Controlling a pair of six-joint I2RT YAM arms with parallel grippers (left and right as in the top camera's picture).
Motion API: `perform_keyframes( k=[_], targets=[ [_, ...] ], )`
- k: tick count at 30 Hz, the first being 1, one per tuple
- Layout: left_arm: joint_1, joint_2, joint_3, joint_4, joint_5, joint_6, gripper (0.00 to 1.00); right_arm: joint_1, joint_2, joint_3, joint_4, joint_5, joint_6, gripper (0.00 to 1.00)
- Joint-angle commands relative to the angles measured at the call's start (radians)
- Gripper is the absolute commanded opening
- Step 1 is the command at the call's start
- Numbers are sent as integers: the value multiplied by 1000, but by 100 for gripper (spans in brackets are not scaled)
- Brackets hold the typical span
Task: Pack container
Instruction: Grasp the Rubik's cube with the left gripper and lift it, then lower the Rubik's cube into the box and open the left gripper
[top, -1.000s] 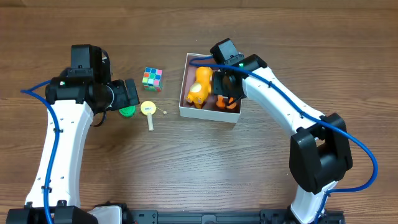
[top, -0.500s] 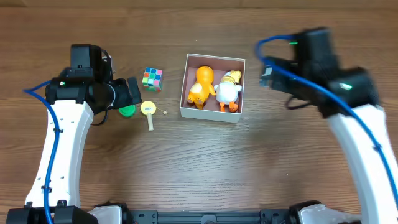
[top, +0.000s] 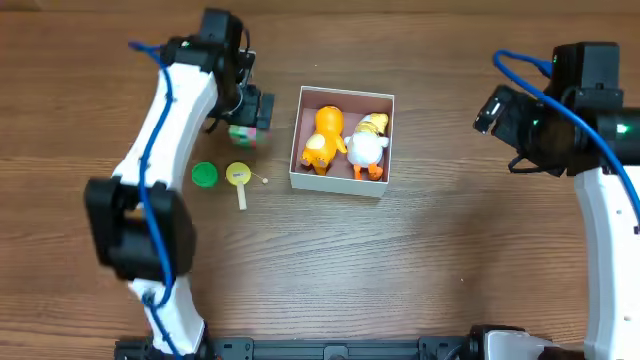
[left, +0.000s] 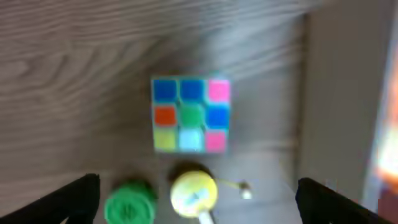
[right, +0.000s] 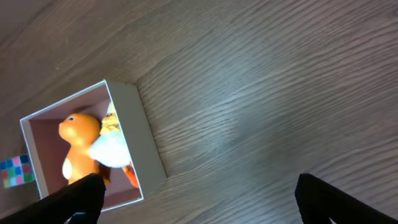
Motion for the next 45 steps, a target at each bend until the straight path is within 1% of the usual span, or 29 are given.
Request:
perform_keyframes(
  k=[1,6,9,13,14,18,19,21,22,24,26,28,30,31,32,34,36,37,39,41,42,45],
  targets=[
    [13,111,76,10,-50,42,100,-3,4,-17,13,-5,7,100],
    [13,227,76,55,-54,52,100,-3,4,-32,18,-3,6,100],
    [13,264,76,85,-57,48,100,-3,4,-32,21,7,6,100],
    [13,304,75,122,-56,48,92,-3,4,-32,24,51,6,100],
    [13,310,76,125,-58,48,83,-3,4,-32,24,57,6,100],
    [13,314,76,132,-58,48,63,-3,4,-32,24,75,6,100],
    [13,314,76,132,-58,48,60,-3,4,-32,24,75,6,100],
    [13,312,76,125,-57,48,44,-3,4,-32,23,75,6,100],
    [13,309,76,119,-57,48,38,-3,4,-32,23,75,6,100],
    [13,305,109,69,-57,48,31,-3,4,-32,23,75,6,100],
    [13,303,169,0,-56,47,29,-3,4,-32,23,75,6,100],
    [12,294,278,-116,-32,34,26,-3,4,-32,19,75,6,100],
    [10,285,433,-255,40,-9,21,-3,4,-32,9,74,-6,100],
    [6,282,486,-297,72,-26,18,-3,4,-32,5,75,-9,100],
    [-6,269,578,-362,151,-43,14,-3,4,-32,-2,75,-9,100],
    [-40,245,672,-422,216,-47,13,-3,4,-32,-7,75,-9,100],
    [-94,217,712,-451,214,-83,14,-3,4,-32,-7,75,-13,100],
    [-121,208,714,-456,214,-90,17,-3,4,-32,-7,75,-12,100],
    [-222,204,708,-482,186,-135,25,-3,4,-32,-10,75,-12,100],
    [-293,205,661,-463,133,-207,28,-3,4,-32,-11,75,-12,100],
    [-326,204,624,-436,129,-233,28,-3,4,-32,-11,75,-12,100],
    [-420,205,470,-309,100,-346,29,-3,4,-32,-16,75,-12,100]
  ],
)
